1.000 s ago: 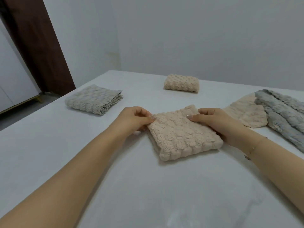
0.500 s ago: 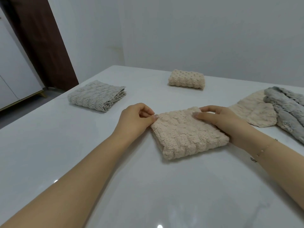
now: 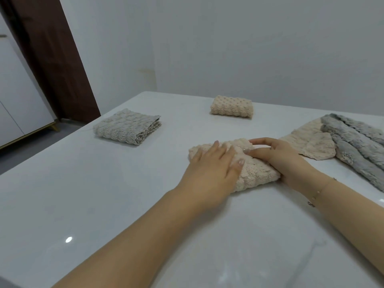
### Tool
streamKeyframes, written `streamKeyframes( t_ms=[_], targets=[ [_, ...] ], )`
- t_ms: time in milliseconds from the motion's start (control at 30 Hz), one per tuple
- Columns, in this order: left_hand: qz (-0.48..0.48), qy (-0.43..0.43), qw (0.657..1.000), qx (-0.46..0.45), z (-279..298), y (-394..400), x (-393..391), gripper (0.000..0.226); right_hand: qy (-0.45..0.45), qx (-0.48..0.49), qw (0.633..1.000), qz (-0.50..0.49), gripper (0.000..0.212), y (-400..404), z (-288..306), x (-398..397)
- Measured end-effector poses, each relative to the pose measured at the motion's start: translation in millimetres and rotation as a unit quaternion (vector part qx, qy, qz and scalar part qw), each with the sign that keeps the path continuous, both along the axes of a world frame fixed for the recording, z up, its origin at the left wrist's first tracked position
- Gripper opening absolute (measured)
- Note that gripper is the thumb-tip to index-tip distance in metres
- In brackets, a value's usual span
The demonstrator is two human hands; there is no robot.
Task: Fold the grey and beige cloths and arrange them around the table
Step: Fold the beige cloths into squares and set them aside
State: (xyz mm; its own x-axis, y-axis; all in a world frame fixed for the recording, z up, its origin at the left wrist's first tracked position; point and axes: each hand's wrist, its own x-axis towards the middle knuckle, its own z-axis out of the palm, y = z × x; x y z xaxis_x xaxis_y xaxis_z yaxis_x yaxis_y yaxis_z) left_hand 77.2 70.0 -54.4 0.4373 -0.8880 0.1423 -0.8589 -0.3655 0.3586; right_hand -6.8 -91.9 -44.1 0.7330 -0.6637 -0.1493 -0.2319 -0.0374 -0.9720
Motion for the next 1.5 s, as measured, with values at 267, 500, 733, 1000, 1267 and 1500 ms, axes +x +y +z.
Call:
streamKeyframes(
  t_ms=[267, 500, 733, 1000, 1267, 1500],
  targets=[
    [0.013, -0.02, 0.993, 0.116, -15.3, -0.9, 1.1, 0.058, -0.03, 0.052, 0.996, 0.07, 0.047, -6.2, 1.5, -18.9],
    [0.018, -0.015, 0.991, 0.133, -15.2, -2.5, 1.6, 0.059, -0.018, -0.089, 0.987, 0.131, 0.051, -1.0, -0.7, -44.6],
    [0.014, -0.01, 0.99, 0.14, -13.2, 0.4, 1.3, 0.062, 0.036, -0.201, 0.974, 0.1, 0.047, -11.2, -14.0, -44.6],
    [0.098, 0.102, 0.982, -0.126, 6.3, 12.5, 15.0, 0.054, 0.01, -0.497, 0.855, 0.146, 0.047, -1.5, 19.5, -46.4],
    [0.136, 0.049, 0.986, 0.084, -17.1, 13.5, 27.2, 0.059, 0.195, -0.518, 0.779, 0.295, 0.064, 16.8, -8.0, 9.3],
    [0.14, 0.033, 0.984, 0.108, -19.0, 11.3, 28.1, 0.058, 0.192, -0.517, 0.785, 0.282, 0.062, 16.1, -24.5, 9.0]
  ],
)
